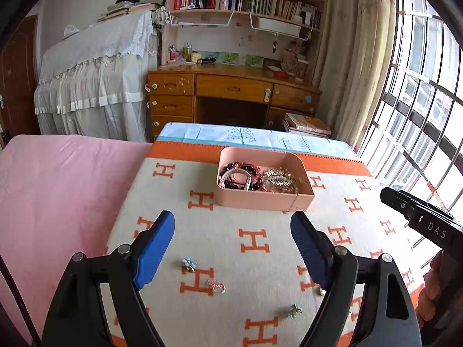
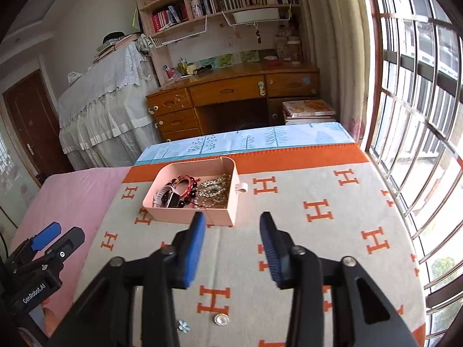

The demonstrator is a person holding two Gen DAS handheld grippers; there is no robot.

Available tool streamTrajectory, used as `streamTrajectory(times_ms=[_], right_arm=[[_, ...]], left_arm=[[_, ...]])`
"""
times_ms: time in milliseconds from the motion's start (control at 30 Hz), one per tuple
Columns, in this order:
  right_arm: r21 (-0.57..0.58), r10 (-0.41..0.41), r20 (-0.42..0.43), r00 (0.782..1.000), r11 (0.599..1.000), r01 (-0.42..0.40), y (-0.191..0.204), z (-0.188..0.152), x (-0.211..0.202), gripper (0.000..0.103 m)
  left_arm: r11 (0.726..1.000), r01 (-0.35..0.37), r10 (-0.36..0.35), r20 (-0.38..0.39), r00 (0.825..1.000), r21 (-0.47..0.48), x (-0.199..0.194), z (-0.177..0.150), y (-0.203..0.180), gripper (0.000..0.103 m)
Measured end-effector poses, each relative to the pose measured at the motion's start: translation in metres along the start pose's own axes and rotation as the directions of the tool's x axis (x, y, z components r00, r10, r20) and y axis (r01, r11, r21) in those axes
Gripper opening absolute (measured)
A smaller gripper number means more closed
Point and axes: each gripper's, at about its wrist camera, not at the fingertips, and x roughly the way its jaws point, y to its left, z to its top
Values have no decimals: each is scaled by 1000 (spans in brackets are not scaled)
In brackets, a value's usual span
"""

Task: Organize jewelry
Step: 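Grasp the gold safety pin with the right tool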

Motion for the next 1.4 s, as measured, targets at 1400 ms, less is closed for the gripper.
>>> streamTrajectory(times_ms=[1400], right_arm=[[-423, 14, -313, 950, 893, -152, 18, -144, 3, 52]], left_arm=[[999, 18, -4, -249, 968, 51, 32, -88, 11, 102]])
